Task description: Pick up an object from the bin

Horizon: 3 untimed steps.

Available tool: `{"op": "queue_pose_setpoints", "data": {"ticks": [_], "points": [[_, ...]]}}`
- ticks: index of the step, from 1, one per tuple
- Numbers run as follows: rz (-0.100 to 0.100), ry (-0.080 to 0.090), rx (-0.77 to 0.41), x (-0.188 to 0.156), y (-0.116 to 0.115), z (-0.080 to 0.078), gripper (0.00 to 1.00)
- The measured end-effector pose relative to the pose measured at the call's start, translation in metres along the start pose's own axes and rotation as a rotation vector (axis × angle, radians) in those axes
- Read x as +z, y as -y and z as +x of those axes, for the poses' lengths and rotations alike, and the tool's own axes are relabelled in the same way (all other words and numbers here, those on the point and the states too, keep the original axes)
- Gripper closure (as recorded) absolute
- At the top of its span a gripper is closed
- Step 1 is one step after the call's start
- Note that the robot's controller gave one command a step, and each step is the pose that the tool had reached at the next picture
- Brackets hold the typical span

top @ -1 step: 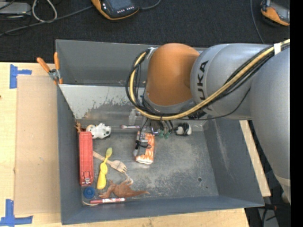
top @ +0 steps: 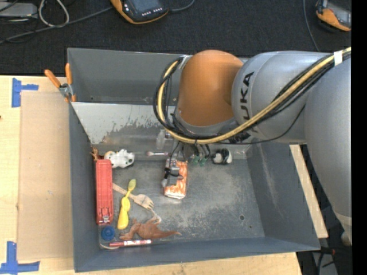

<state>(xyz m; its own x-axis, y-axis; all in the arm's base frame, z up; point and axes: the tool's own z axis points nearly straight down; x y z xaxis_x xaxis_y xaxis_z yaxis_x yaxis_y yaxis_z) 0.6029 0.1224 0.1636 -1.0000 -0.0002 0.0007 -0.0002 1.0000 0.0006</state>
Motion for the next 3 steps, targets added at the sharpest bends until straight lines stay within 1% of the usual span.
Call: {"op": "queue_pose_setpoints", "data": {"ticks": [1,2,3], "points": [[-0.001,0.004,-0.318,0.054,0.019,-0.001,0.00],[-0.002,0.000,-0.310,0.055,0.042,-0.007,0.00],[0.000,-0.002,-0.261,0.055,0.047,-0.006,0.00]]}}
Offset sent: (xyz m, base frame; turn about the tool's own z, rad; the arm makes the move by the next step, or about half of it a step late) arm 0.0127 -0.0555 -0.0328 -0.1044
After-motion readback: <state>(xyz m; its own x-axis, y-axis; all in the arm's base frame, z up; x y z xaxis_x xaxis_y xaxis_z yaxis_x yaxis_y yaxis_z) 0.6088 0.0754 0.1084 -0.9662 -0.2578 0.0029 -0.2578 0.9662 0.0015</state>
